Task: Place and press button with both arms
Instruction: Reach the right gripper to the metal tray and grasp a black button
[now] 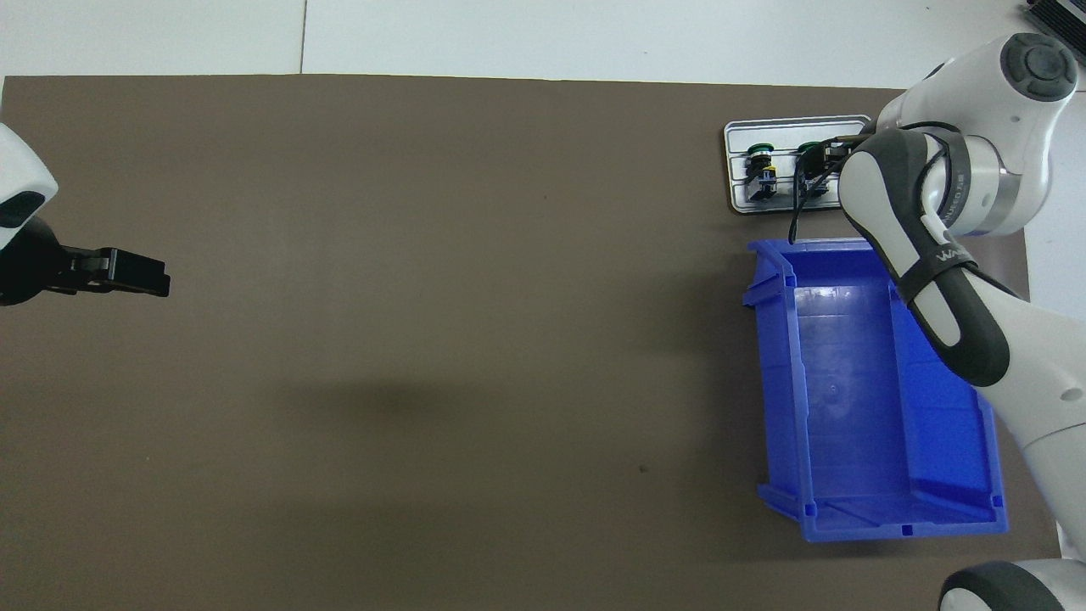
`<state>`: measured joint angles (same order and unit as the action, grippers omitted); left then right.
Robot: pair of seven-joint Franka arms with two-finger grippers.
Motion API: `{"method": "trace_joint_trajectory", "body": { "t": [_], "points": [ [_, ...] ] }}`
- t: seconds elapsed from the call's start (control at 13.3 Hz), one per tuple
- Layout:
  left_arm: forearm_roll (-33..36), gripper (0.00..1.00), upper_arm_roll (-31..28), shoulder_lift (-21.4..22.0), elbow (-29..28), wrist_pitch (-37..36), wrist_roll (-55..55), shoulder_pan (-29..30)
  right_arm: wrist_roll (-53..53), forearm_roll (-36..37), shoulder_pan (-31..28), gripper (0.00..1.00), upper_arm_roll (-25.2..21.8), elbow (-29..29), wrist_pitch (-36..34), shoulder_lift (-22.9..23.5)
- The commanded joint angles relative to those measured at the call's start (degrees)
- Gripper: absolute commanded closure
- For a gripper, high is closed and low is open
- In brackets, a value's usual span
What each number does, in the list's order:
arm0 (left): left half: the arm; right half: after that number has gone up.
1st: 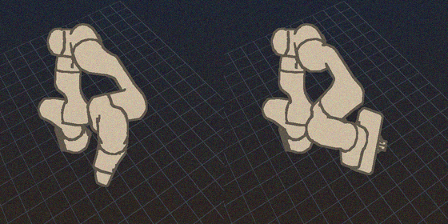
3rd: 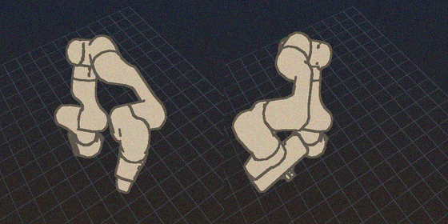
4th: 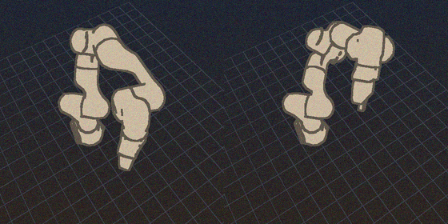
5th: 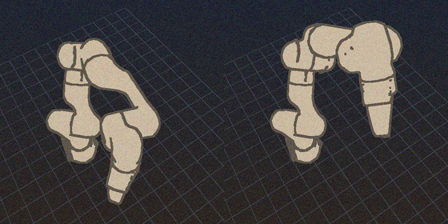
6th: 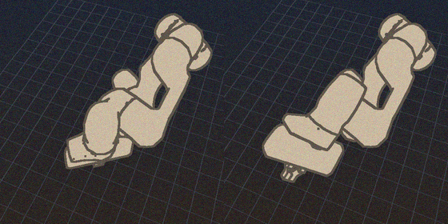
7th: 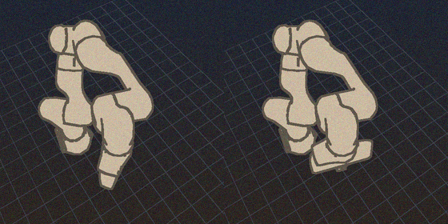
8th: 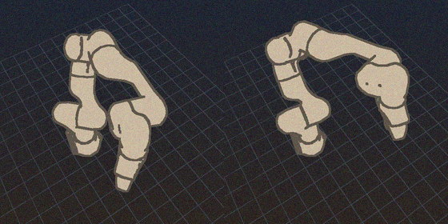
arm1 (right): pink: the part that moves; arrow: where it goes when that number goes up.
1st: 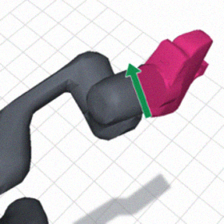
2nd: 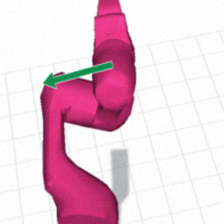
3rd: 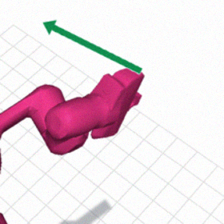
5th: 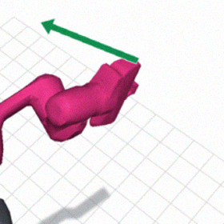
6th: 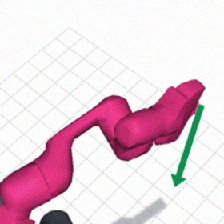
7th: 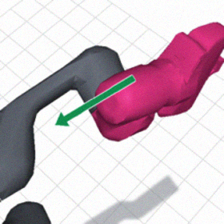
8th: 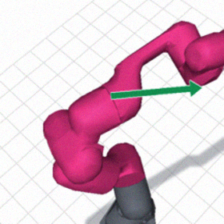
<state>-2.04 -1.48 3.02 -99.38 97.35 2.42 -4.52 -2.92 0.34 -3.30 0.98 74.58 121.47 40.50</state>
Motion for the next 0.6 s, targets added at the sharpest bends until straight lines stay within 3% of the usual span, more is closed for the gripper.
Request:
{"method": "trace_joint_trajectory", "body": {
  "t": [0.0, 0.52],
  "points": [
    [0.81, 0.0, 0.51, 0.85, -0.82, 0.03, -0.31, 0.57, -2.09, 0.28, -0.39, 0.14, 0.6, -3.11, 2.28, 3.53],
    [0.81, 0.0, 0.51, 0.85, -0.82, 0.03, -0.31, 0.66, -2.09, -0.08, -0.04, 0.21, 0.6, -2.16, 5.44, 4.24]
  ]
}}
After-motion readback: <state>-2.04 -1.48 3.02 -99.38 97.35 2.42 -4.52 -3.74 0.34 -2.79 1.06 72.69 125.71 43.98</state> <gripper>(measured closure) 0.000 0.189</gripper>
